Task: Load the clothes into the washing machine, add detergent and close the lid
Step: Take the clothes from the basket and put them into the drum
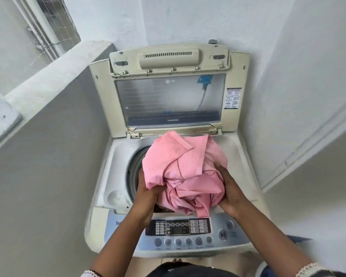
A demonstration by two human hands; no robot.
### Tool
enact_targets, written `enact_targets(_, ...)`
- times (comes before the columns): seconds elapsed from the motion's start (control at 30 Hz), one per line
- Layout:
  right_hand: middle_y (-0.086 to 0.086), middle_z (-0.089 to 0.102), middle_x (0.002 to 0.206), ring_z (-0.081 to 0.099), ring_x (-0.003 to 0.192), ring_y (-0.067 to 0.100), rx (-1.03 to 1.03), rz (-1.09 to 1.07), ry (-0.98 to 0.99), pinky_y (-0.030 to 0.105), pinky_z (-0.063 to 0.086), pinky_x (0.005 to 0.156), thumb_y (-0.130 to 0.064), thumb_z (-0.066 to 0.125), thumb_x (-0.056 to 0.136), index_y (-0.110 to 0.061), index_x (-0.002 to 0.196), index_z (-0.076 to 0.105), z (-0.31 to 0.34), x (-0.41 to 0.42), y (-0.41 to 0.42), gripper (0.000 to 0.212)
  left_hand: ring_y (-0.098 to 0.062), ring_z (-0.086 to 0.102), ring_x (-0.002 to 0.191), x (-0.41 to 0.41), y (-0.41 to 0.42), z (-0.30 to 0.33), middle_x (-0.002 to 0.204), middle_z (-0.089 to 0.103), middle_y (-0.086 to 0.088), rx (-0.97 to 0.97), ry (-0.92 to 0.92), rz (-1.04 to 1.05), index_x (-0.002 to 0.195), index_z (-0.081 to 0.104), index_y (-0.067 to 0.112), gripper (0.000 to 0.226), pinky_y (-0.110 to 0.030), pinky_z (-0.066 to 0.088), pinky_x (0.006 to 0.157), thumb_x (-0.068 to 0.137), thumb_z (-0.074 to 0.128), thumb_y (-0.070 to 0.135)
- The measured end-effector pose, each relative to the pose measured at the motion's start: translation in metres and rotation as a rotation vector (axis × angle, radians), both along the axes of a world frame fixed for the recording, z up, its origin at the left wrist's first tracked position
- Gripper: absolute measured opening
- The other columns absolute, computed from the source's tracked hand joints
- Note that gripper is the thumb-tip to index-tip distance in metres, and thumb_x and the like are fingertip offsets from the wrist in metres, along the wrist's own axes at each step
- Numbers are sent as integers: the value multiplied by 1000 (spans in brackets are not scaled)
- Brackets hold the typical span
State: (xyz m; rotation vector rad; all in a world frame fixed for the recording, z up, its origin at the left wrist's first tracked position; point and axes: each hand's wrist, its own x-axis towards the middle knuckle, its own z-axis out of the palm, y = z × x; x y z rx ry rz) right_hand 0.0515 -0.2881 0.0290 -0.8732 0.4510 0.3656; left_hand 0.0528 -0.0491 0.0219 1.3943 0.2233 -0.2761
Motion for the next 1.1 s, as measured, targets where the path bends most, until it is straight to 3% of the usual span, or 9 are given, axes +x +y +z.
enact_targets(0.1,16,72,114,70,97,29,-76,18,15,43,58,84,-53,87,60,-16,123,69,-17,21,10,76,-12,60,119,20,11,-12,132,62,6,66,-31,-33,138,44,35,76,-36,53,94,71,68,8)
enact_targets(0.23,20,70,118,67,108,35,-177,52,140,57,46,103,-56,78,73,-17,128,65,-49,41,16,69,-11,61,115,39,15,-32,124,65,5,120,30,-101,128,51,36,69,-31,54,89,68,61,2)
enact_targets(0.37,17,71,118,68,110,34,-277,87,206,53,52,97,-66,80,62,-21,133,59,-78,51,17,87,-8,53,115,46,16,-56,127,53,8,164,203,-119,133,35,32,71,-27,50,86,70,66,17)
enact_targets(0.53,13,73,115,69,107,30,-288,134,307,41,56,86,-62,60,83,-19,132,59,-95,49,18,64,-11,52,116,48,22,-81,131,49,6,244,343,-163,140,30,32,77,-32,50,89,72,67,25)
enact_targets(0.67,7,72,117,71,104,28,-383,190,372,54,55,92,-71,78,61,-24,141,45,-104,48,20,98,-23,58,113,52,29,-96,128,54,1,212,498,-158,138,33,34,66,-49,55,89,85,68,17)
enact_targets(0.73,10,68,120,69,104,35,-447,229,405,61,51,94,-63,77,71,-24,143,35,-102,46,20,92,-24,60,110,53,29,-98,124,58,-5,177,558,-136,136,38,26,54,-46,57,84,90,63,10)
enact_targets(0.87,22,52,138,59,108,43,-516,272,430,55,53,92,-40,65,93,-33,154,10,-94,45,20,82,-23,60,111,52,22,-103,122,59,-10,228,539,-161,127,52,25,37,-39,57,81,93,63,13)
enact_targets(1.0,3,61,113,65,98,27,-711,213,280,44,58,82,-28,69,92,-27,144,32,-95,42,21,64,-22,62,109,53,18,-107,117,62,-6,326,474,-193,115,58,29,24,-38,53,80,95,61,16)
enact_targets(1.1,2,69,98,70,90,22,-917,141,98,50,59,84,-20,71,88,-29,123,53,-94,38,18,40,-20,61,98,51,17,-104,108,64,-4,348,387,-154,106,59,30,20,-34,49,76,96,58,13)
